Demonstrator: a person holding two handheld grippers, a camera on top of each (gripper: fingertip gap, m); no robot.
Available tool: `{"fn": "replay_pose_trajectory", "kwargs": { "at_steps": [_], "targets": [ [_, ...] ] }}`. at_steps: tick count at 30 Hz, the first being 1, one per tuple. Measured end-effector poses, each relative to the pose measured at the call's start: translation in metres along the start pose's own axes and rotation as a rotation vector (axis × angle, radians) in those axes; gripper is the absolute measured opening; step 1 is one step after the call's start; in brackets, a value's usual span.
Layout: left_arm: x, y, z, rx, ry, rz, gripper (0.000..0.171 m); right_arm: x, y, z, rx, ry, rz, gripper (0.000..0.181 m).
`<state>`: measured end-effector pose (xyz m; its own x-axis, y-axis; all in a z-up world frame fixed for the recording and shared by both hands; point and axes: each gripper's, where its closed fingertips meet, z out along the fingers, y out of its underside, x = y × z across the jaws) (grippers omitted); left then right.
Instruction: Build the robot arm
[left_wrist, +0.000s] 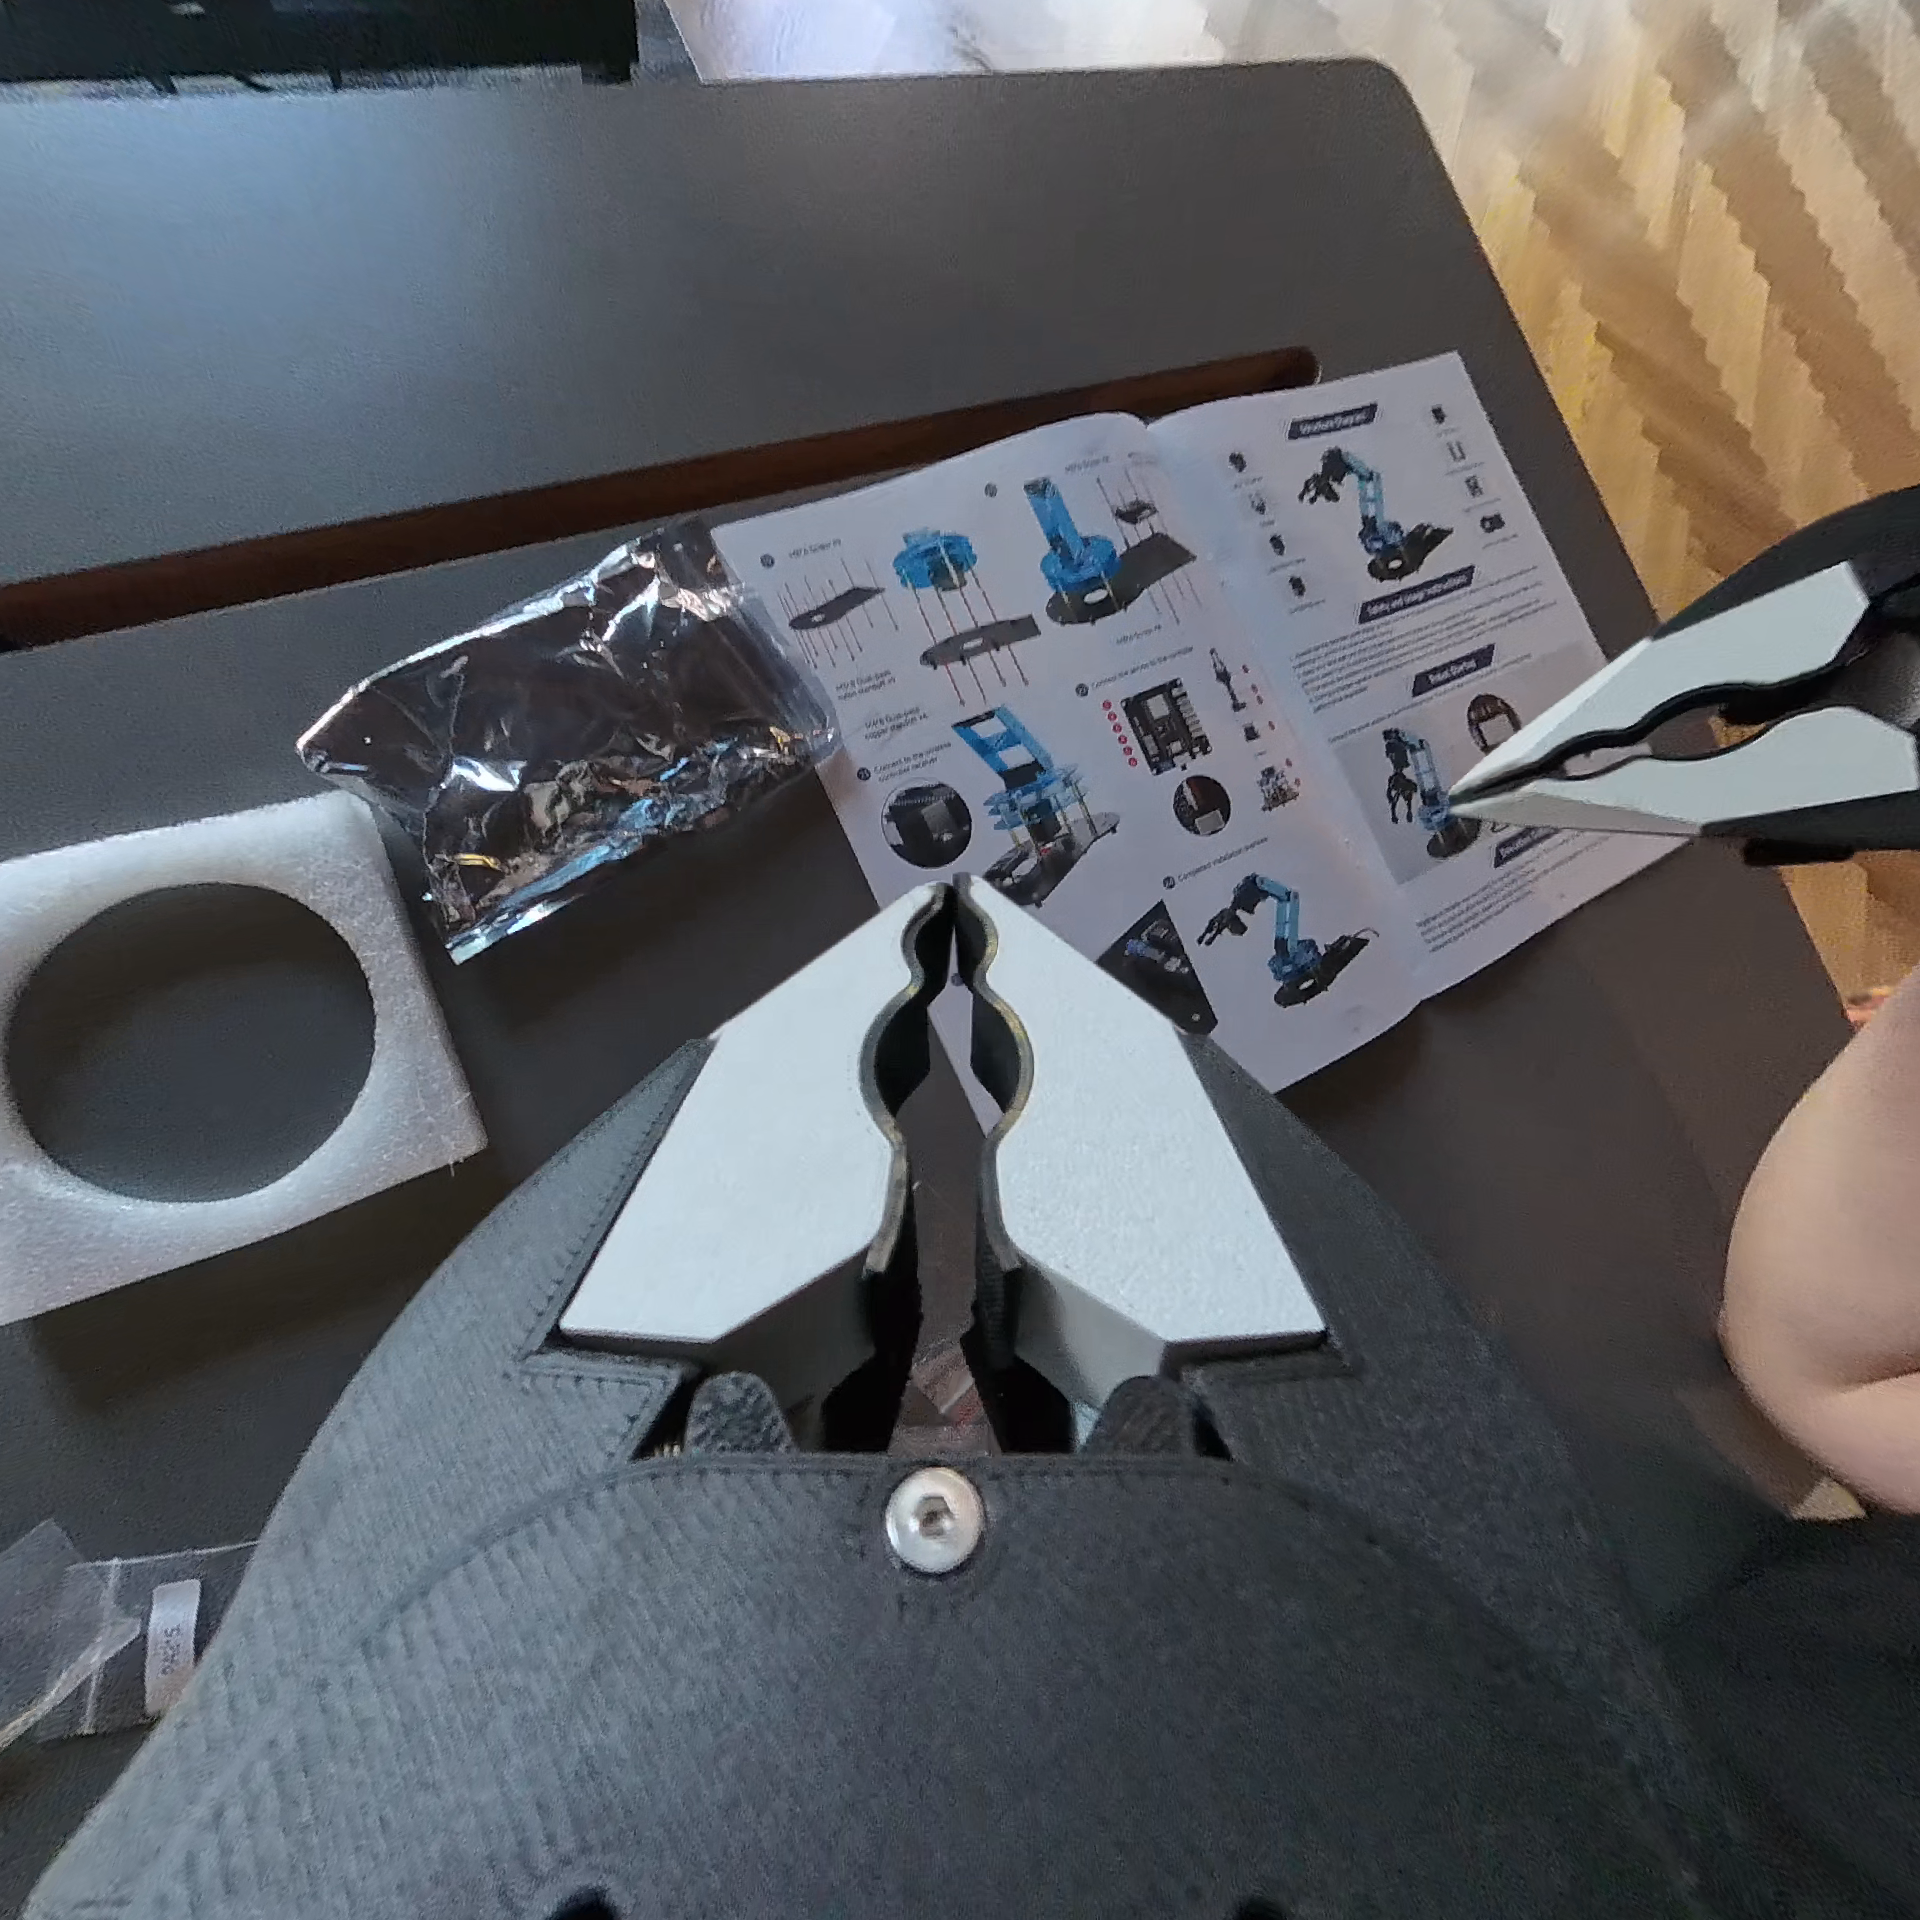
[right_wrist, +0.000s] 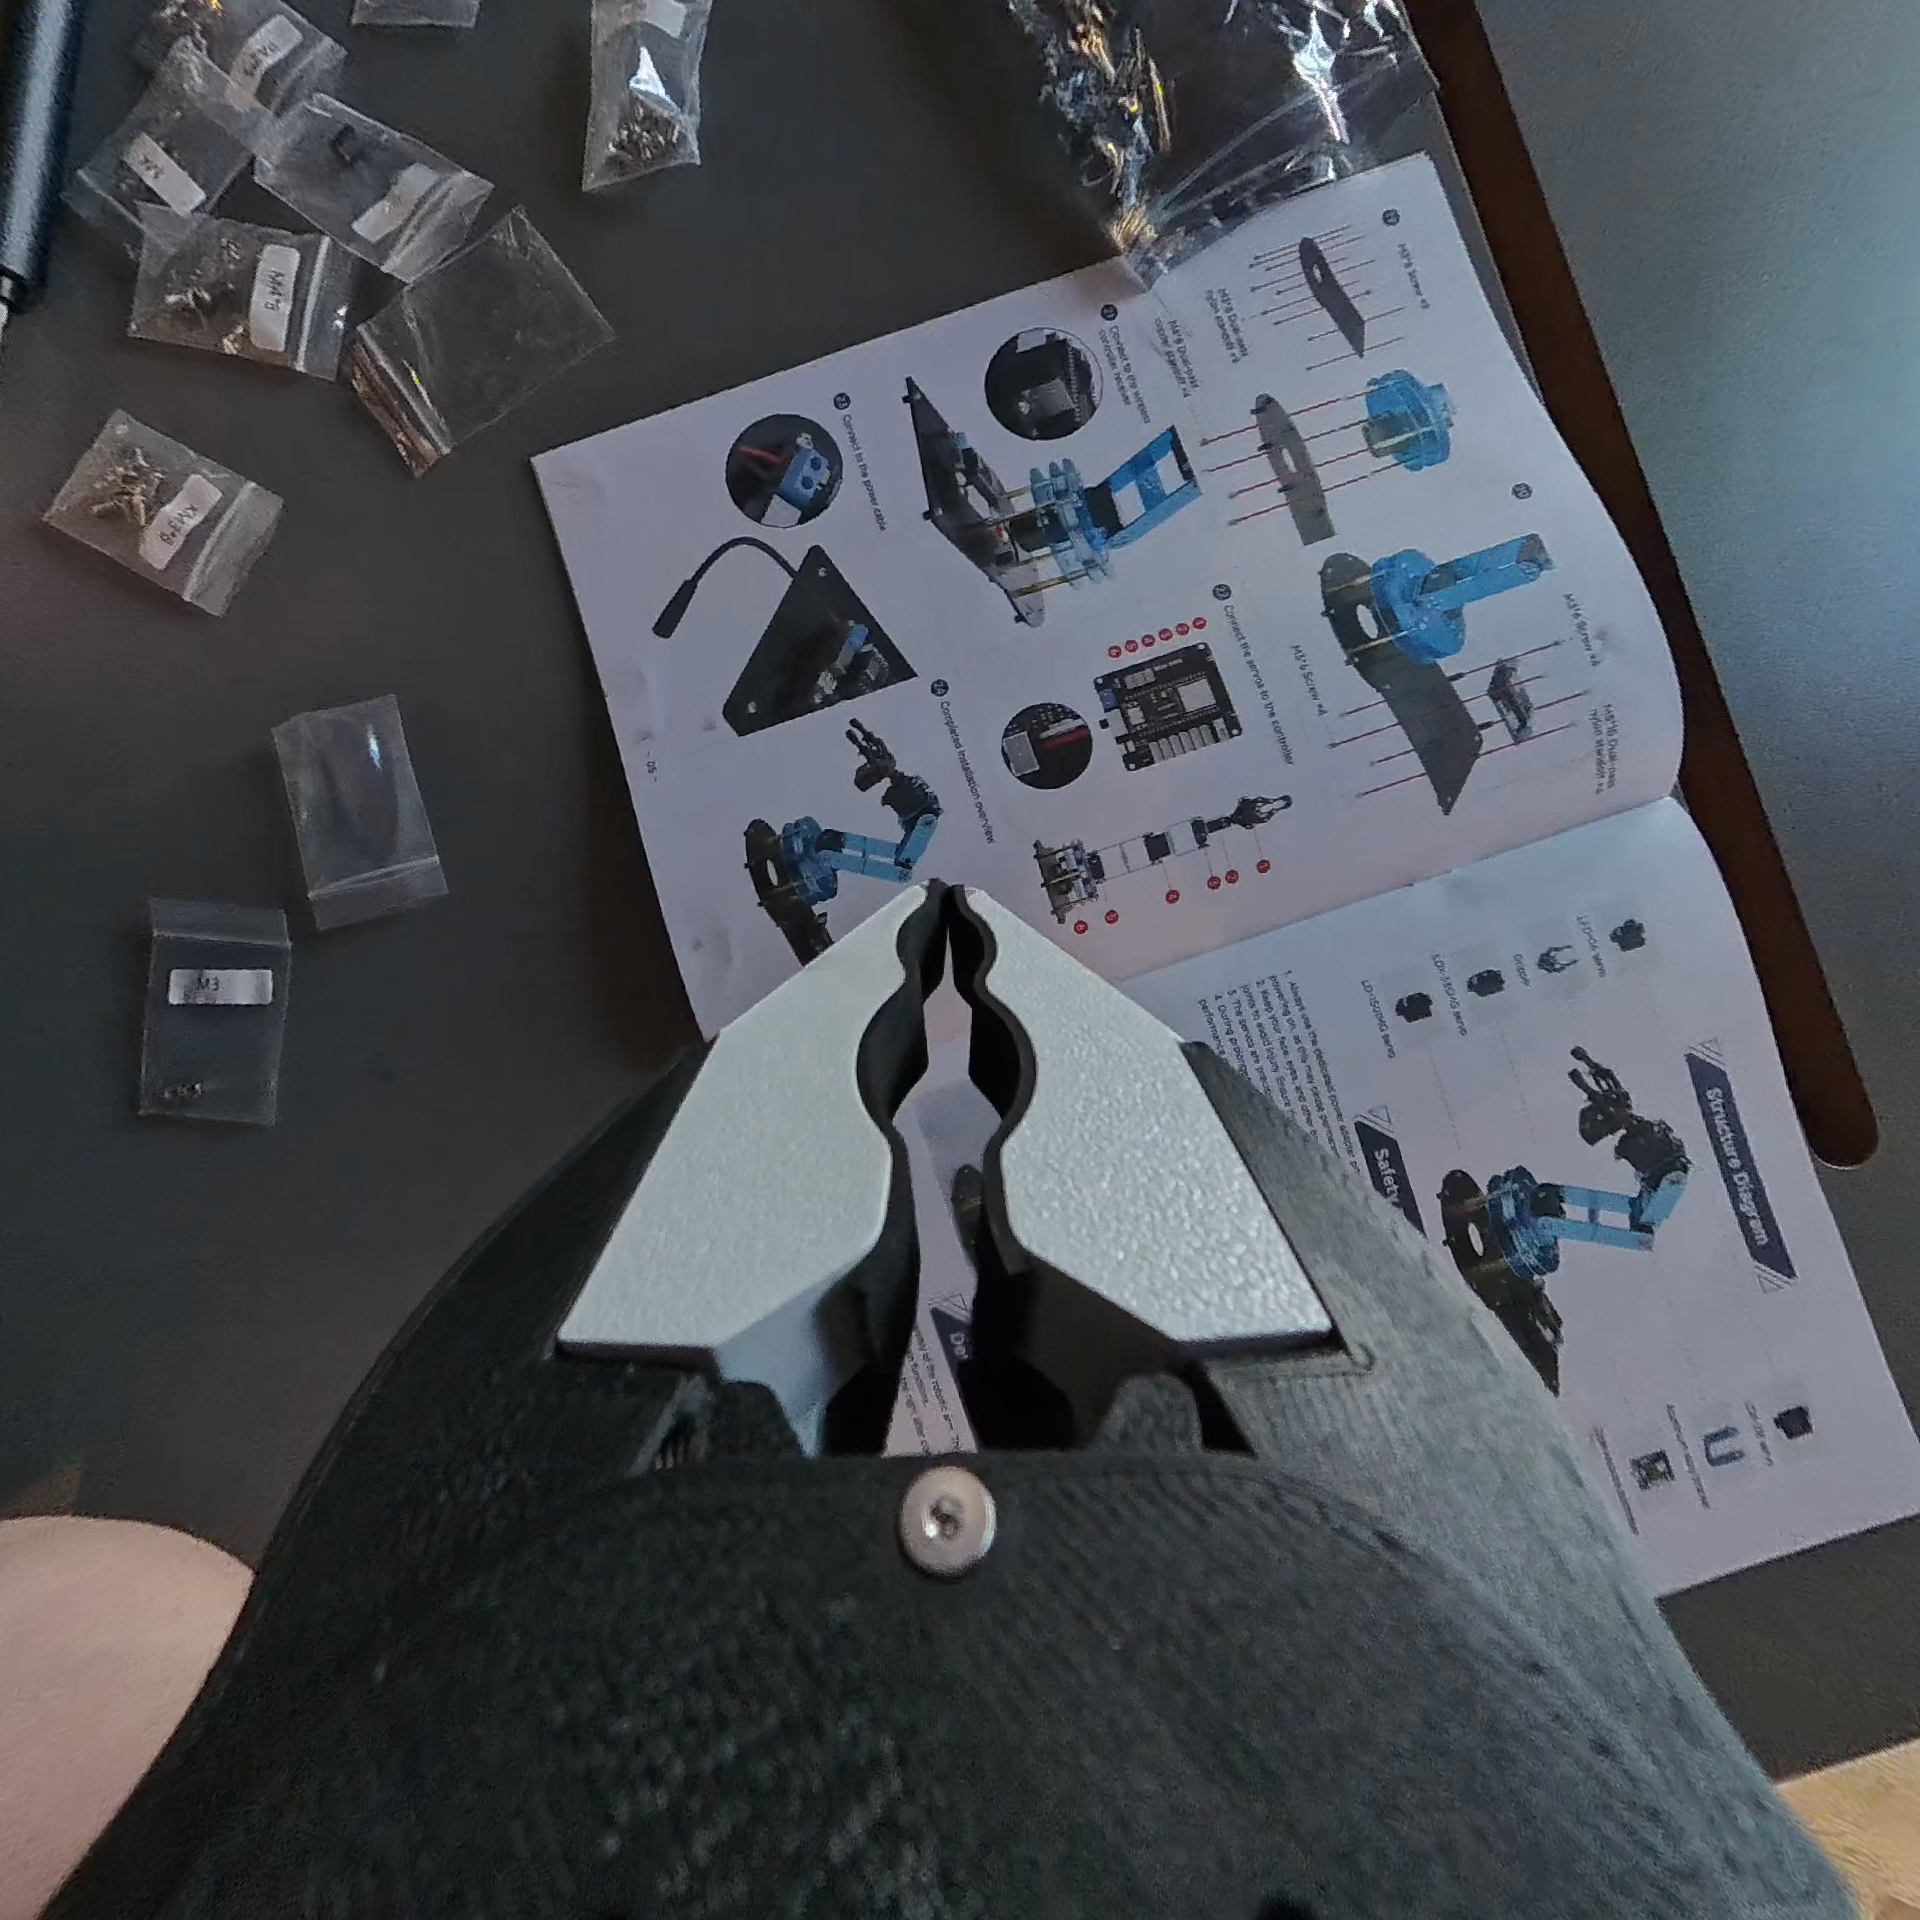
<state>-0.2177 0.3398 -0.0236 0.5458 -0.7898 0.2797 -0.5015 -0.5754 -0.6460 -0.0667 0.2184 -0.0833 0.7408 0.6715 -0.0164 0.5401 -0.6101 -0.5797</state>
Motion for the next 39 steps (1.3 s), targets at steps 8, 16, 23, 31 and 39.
{"fn": "replay_pose_trajectory", "kwargs": {
  "at_steps": [8,16,23,31,39],
  "targets": [
    [0.005,-0.005,0.010,0.000,0.019,-0.019,0.000,0.010,0.008,0.008,-0.011,0.018,0.021,0.000],
    [-0.001,0.006,0.019,-0.079,-0.003,-0.038,0.000,0.015,0.013,0.011,-0.019,0.028,0.029,0.000],
    [-0.010,-0.002,0.012,-0.022,-0.041,-0.053,0.000,0.022,0.015,0.005,-0.008,0.065,0.047,0.000],
    [0.002,0.004,0.021,-0.077,-0.015,-0.022,0.000,0.038,0.027,-0.005,-0.024,0.145,0.091,0.000],
    [0.006,-0.001,0.020,-0.056,-0.002,-0.019,0.000,0.059,0.033,-0.012,-0.027,0.249,0.172,0.000]
  ]
}}
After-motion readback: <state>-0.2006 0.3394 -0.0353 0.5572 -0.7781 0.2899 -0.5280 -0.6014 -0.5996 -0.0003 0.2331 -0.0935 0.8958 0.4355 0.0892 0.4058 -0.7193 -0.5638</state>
